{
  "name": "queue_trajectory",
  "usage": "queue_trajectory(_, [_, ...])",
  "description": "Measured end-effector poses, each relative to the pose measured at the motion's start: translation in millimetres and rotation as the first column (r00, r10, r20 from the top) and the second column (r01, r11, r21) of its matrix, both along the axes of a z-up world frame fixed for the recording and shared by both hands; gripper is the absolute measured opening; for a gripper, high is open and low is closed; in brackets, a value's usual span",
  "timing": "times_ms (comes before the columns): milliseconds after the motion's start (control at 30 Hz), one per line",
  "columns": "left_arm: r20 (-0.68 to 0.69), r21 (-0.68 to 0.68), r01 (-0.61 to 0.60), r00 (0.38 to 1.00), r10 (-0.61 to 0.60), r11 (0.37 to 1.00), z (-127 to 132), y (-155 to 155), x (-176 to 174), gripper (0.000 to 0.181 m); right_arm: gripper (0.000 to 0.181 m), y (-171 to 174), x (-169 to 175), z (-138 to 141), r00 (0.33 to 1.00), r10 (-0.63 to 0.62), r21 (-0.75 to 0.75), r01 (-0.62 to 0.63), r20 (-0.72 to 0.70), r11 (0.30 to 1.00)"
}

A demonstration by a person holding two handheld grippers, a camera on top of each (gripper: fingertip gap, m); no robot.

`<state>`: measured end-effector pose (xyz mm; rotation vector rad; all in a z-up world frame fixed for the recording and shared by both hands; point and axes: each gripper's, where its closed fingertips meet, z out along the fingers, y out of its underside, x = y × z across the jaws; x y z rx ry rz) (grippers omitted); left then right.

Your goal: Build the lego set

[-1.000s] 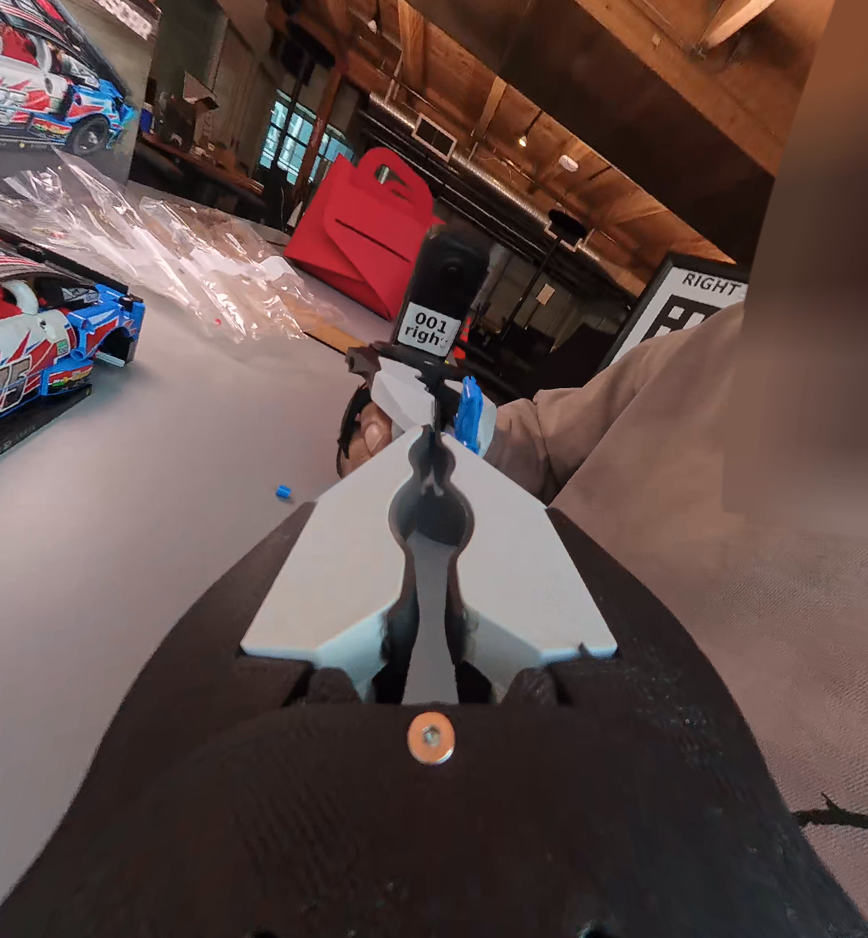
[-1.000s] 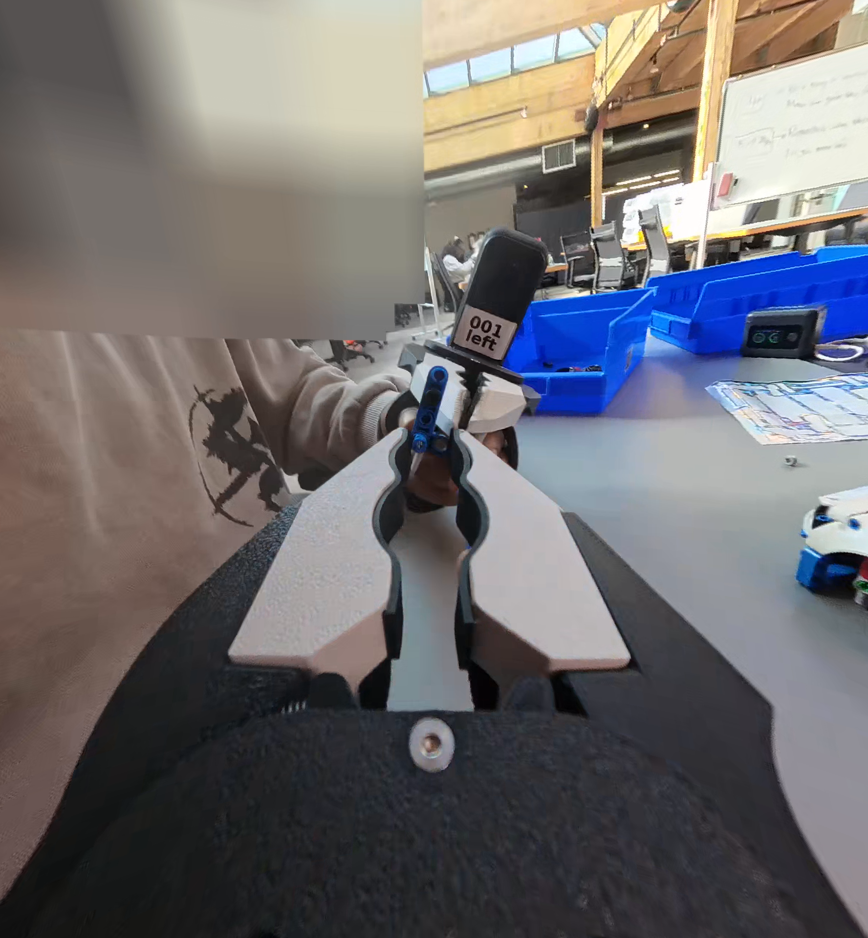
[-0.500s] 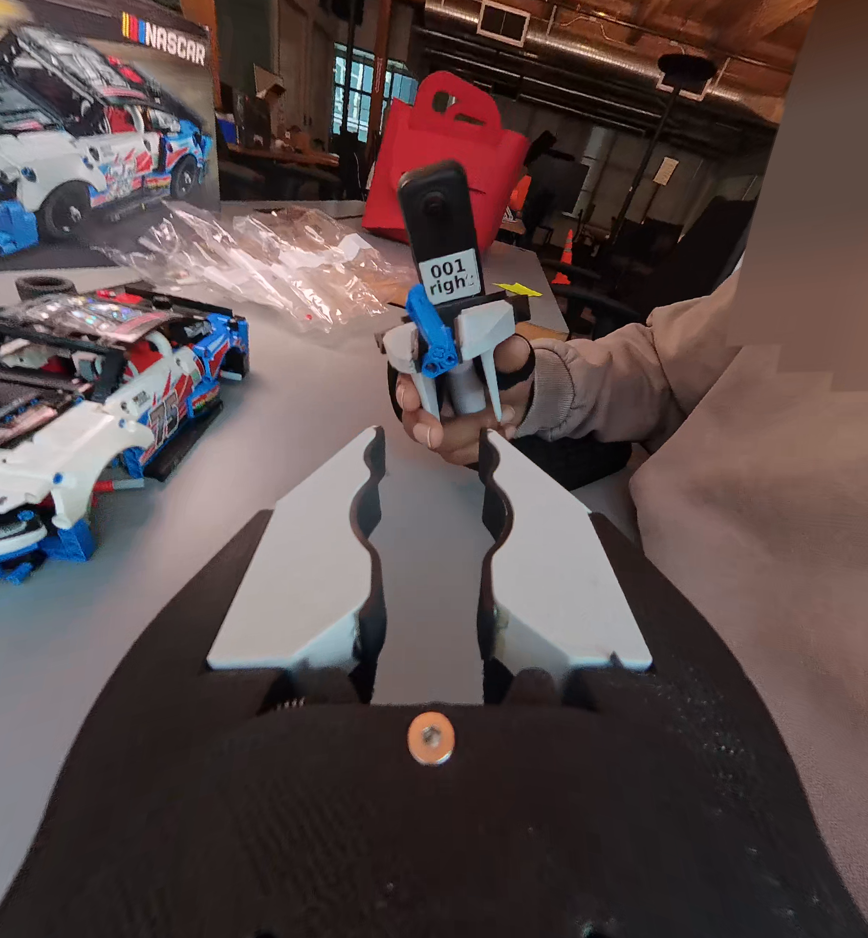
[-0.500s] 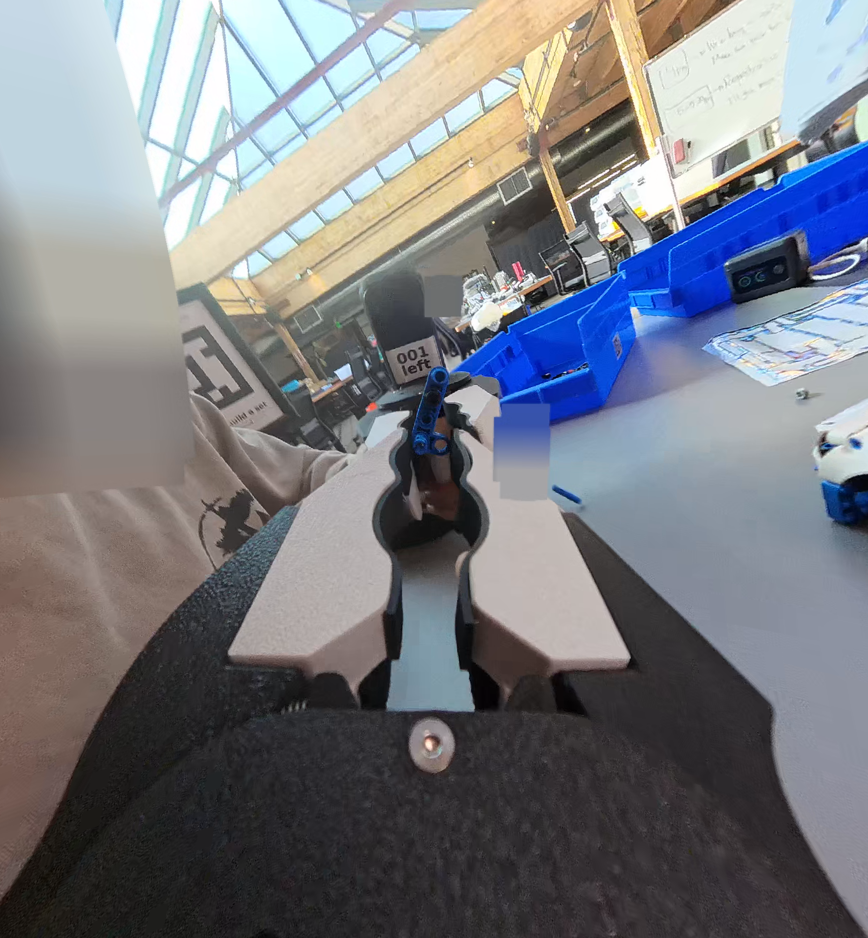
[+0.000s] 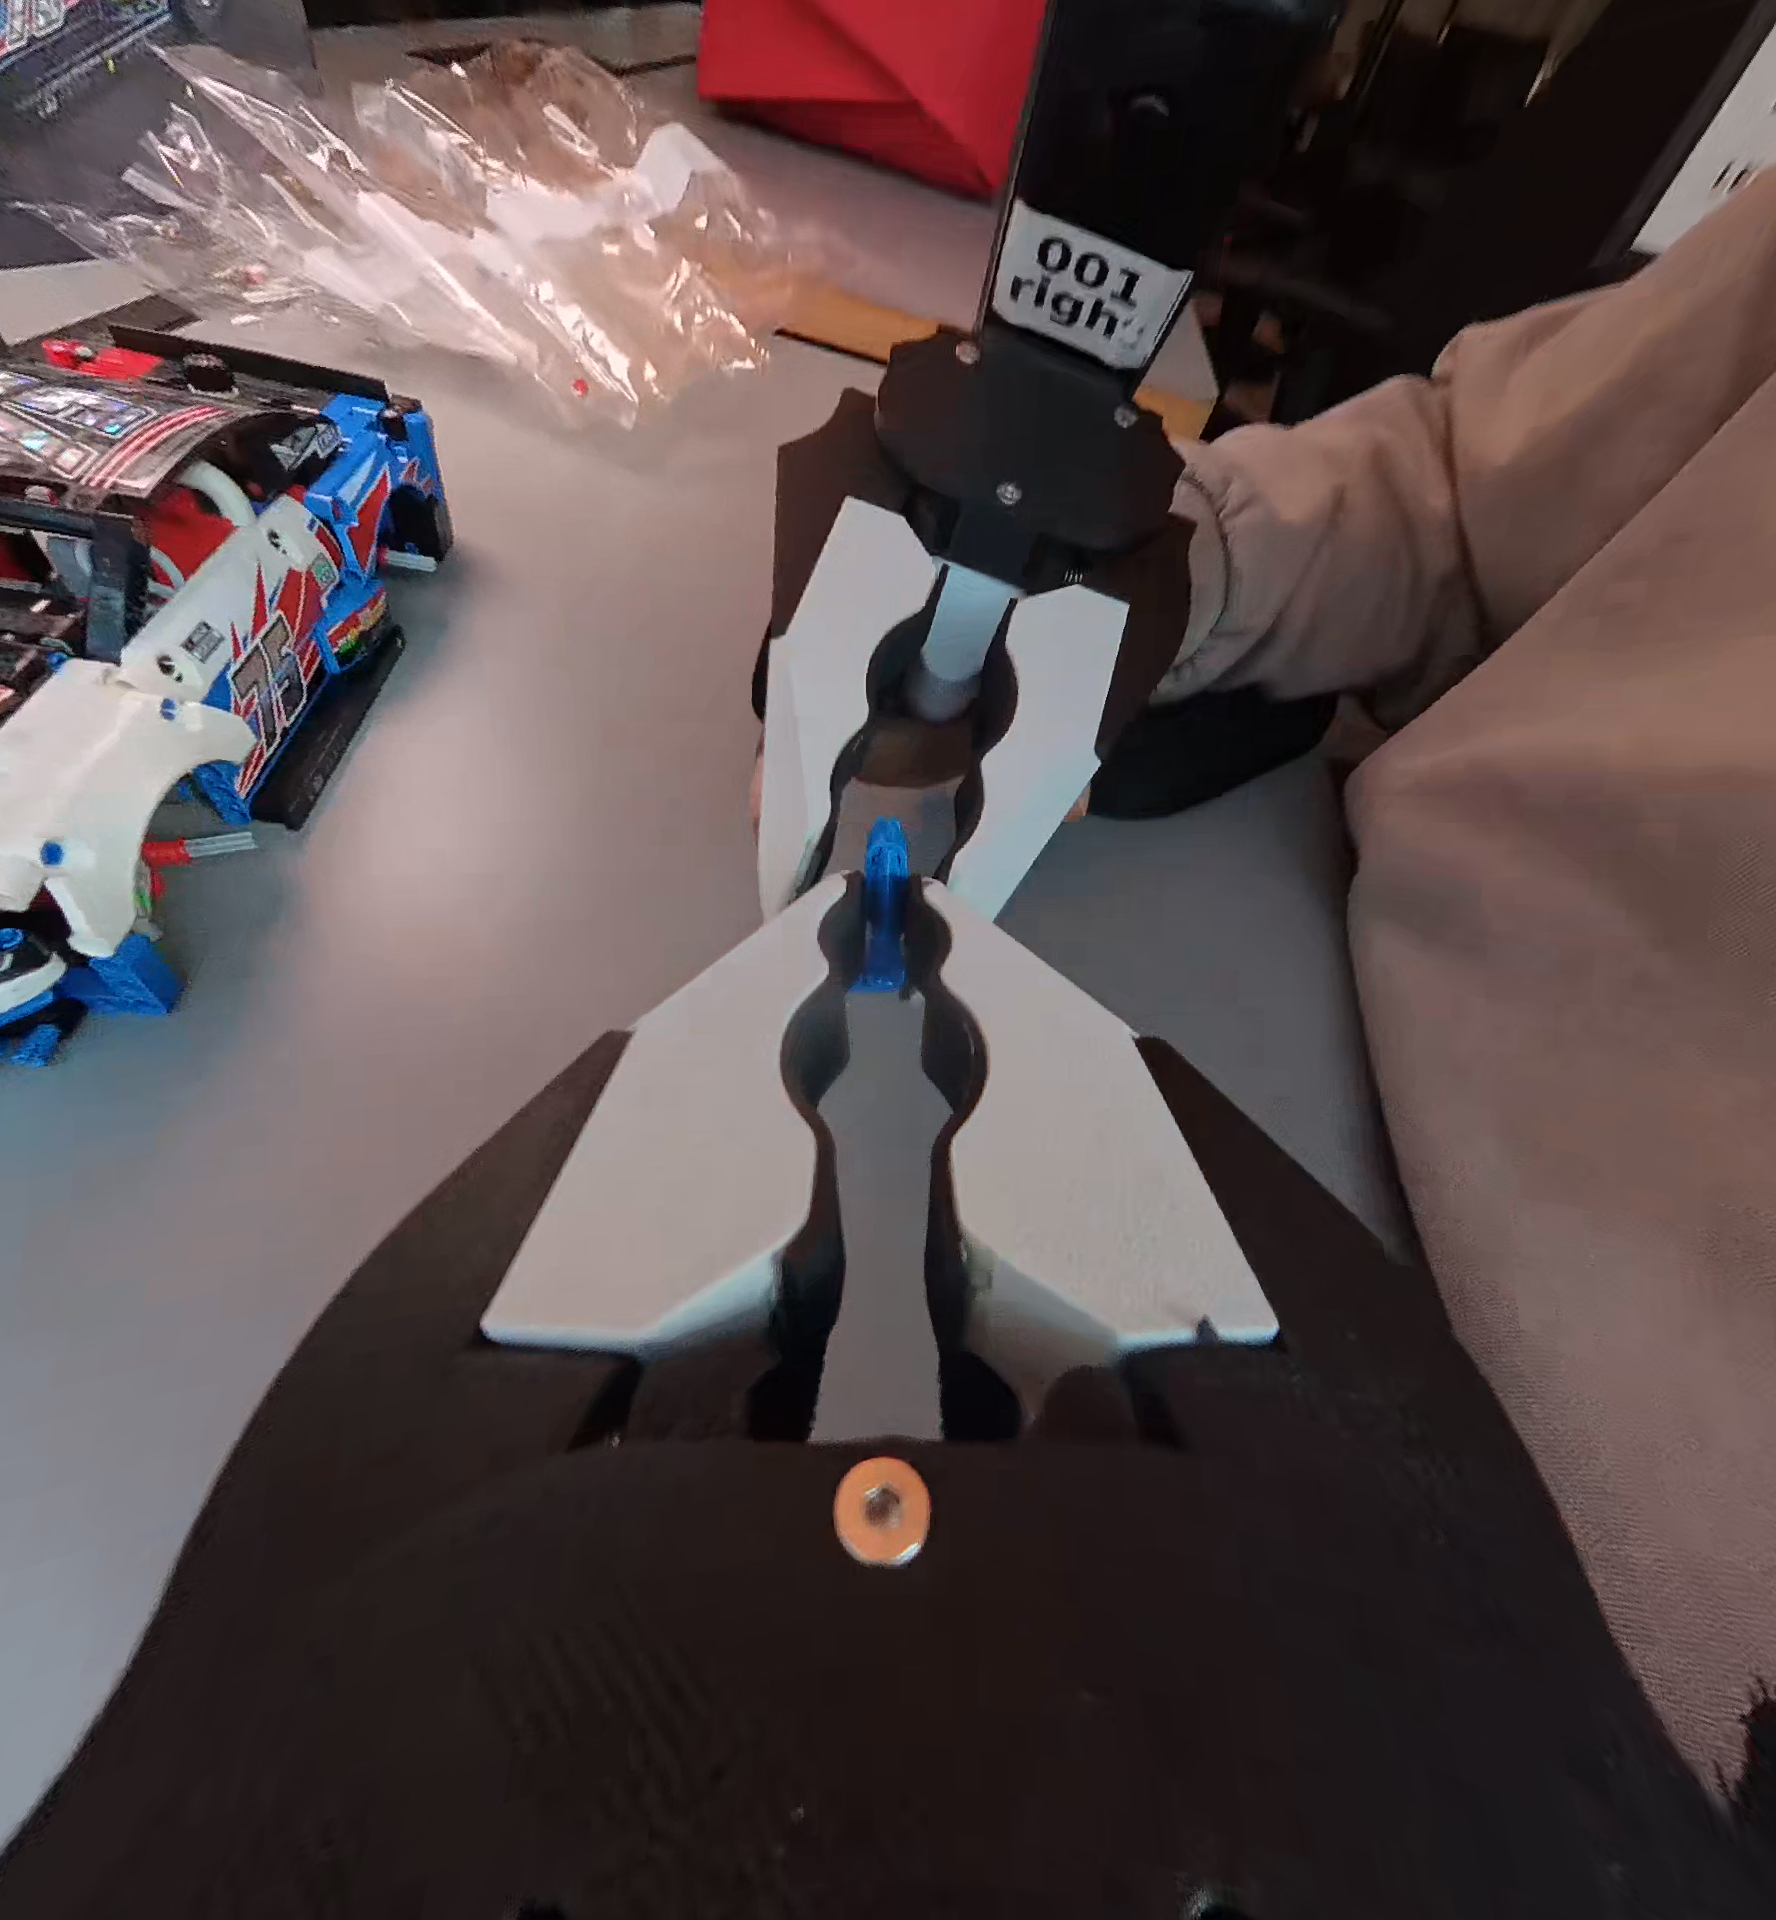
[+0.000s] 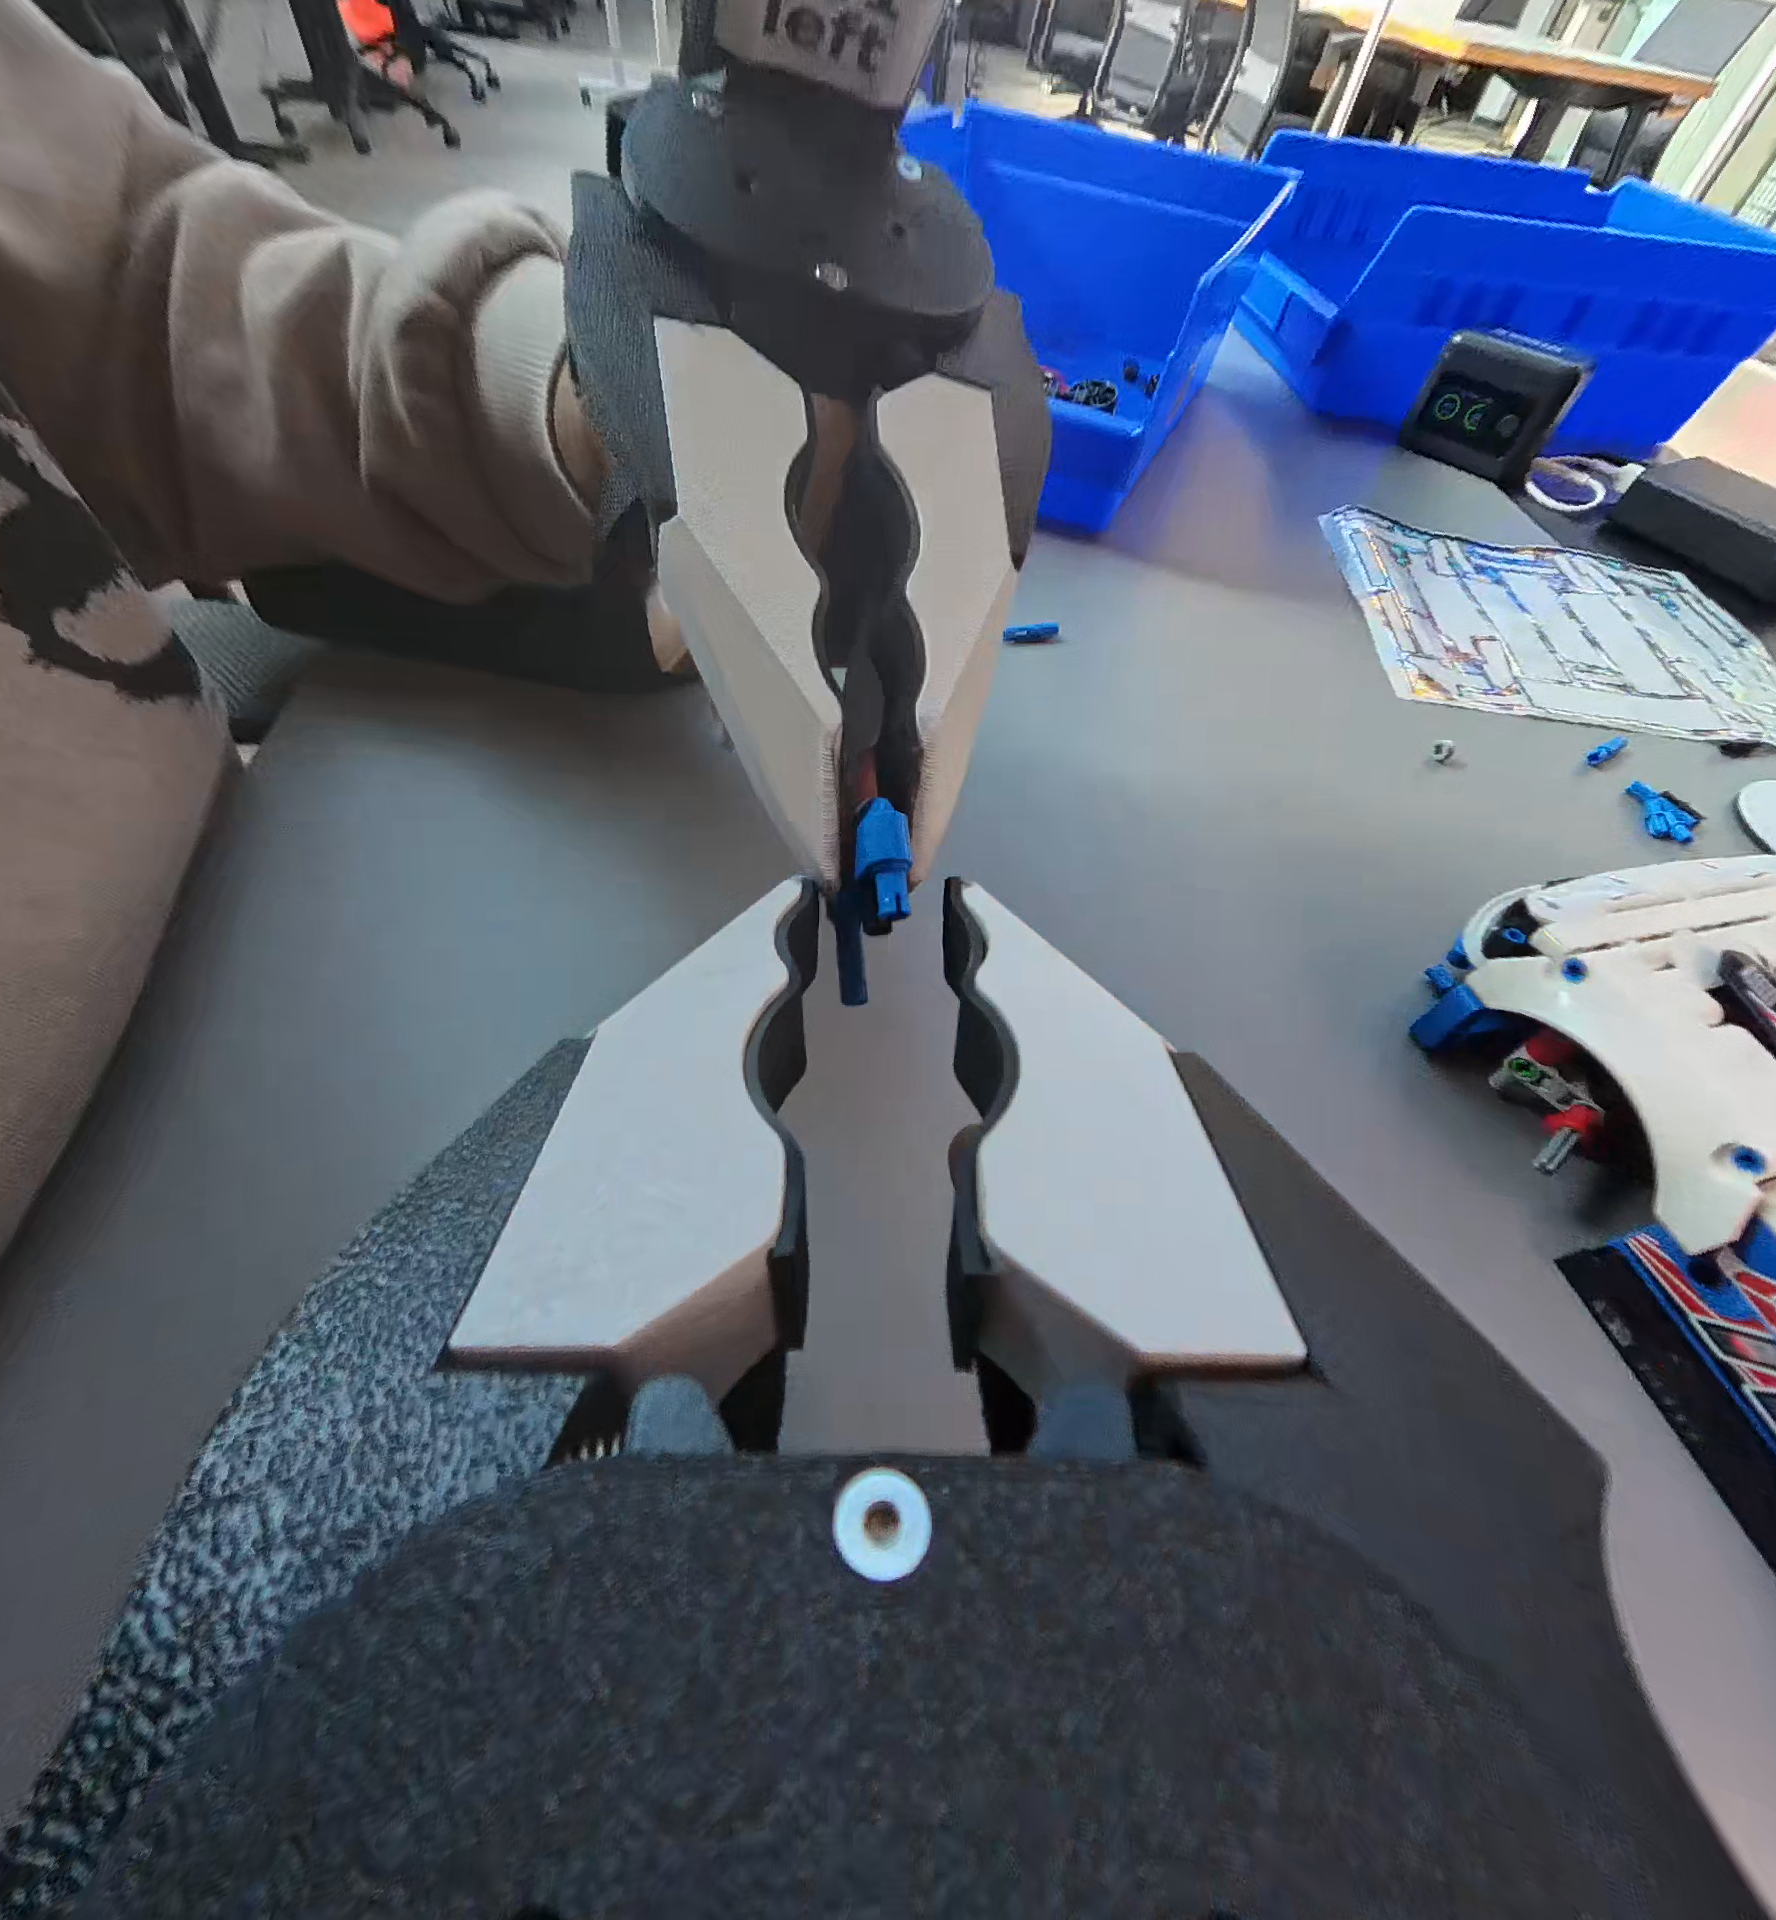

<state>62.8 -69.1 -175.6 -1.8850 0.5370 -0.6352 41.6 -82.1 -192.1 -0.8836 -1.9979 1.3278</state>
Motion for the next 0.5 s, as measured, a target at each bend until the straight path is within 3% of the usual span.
queue_trajectory(133, [-0.125, -0.026, -0.002, 0.992, -0.001, 1.0, -12.7, -2.8, 2.3, 0.005, 0.017, -5.7, 0.9, -14.3, 1.0, 0.015, 0.107, -0.018, 0.027, 0.994])
queue_trajectory(267, [-0.07, 0.047, -0.003, 0.998, 0.007, 0.999, 1.8, -3.7, -1.2, 0.005, 0.012, -5.1, -1.6, 4.0, 0.997, 0.007, 0.024, -0.005, -0.081, 1.0])
queue_trajectory(300, [-0.043, 0.066, -0.013, 0.999, 0.016, 0.998, 12.6, -4.7, -9.3, 0.018, 0.012, -3.4, -1.3, 9.3, 0.992, 0.013, 0.03, -0.009, -0.127, 0.999])
queue_trajectory(400, [-0.048, 0.085, -0.111, 0.992, 0.115, 0.99, 32.2, -12.0, -57.7, 0.018, 0.013, 2.0, 1.9, 20.7, 0.977, 0.009, 0.015, -0.006, -0.211, 1.0])
queue_trajectory(500, [-0.196, -0.026, -0.205, 0.961, 0.196, 0.979, 3.8, -28.0, -102.2, 0.02, 0.013, 7.0, 4.0, 25.2, 0.969, -0.005, 0.002, 0.005, -0.247, 1.0])
